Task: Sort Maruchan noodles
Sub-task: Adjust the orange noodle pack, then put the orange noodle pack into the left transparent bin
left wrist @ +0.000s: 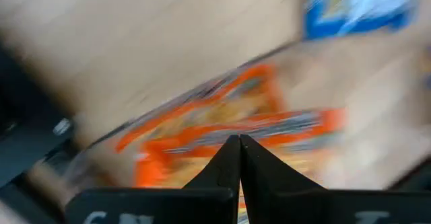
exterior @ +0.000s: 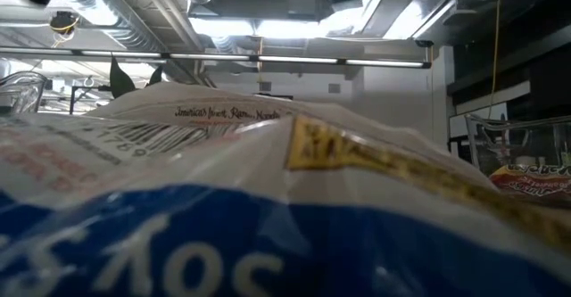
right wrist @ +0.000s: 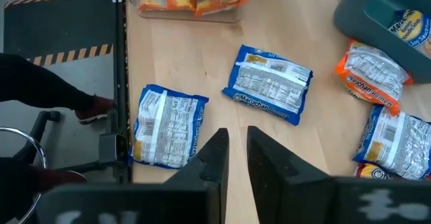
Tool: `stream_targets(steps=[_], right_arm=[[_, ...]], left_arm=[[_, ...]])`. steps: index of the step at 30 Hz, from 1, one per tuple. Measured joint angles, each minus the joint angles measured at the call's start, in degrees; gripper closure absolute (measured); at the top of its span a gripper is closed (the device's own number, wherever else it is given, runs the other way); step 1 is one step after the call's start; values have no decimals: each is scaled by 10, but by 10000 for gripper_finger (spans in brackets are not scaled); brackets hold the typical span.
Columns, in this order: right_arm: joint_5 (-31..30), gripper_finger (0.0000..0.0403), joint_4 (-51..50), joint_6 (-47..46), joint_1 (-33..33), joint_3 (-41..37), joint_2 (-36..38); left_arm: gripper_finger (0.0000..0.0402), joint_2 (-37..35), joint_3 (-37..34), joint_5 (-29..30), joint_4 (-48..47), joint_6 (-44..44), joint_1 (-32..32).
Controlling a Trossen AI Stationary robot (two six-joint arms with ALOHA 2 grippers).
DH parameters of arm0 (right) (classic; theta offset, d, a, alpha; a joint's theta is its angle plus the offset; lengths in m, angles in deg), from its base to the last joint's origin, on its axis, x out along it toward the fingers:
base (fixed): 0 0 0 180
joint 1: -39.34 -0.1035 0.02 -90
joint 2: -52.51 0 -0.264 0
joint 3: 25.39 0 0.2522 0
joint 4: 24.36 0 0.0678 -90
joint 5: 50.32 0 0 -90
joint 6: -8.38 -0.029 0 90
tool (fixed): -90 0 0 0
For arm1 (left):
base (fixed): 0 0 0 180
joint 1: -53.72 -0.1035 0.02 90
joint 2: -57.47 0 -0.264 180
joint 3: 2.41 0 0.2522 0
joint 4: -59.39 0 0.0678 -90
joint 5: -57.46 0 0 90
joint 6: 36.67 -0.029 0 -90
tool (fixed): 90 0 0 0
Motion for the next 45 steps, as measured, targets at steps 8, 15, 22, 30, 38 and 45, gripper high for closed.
stream_targets(steps=[8,15,22,30,38,45], right_arm=[[4,364,0,-1,0,0,0],[3,364,0,-1,0,0,0],[-59,364,1,17,0,0,0],[-121,337,21,28,41,-38,1],[-130,199,190,192,143,-192,0],[-19,137,621,455,255,-431,-1]], left_arm=[[401,0,62,4,98,-56,35],[401,12,-48,-75,125,-16,42],[401,11,-111,-43,165,-25,23],[401,11,-104,-16,187,-61,-17],[401,11,26,53,144,-113,-7],[401,10,105,172,141,-166,19]])
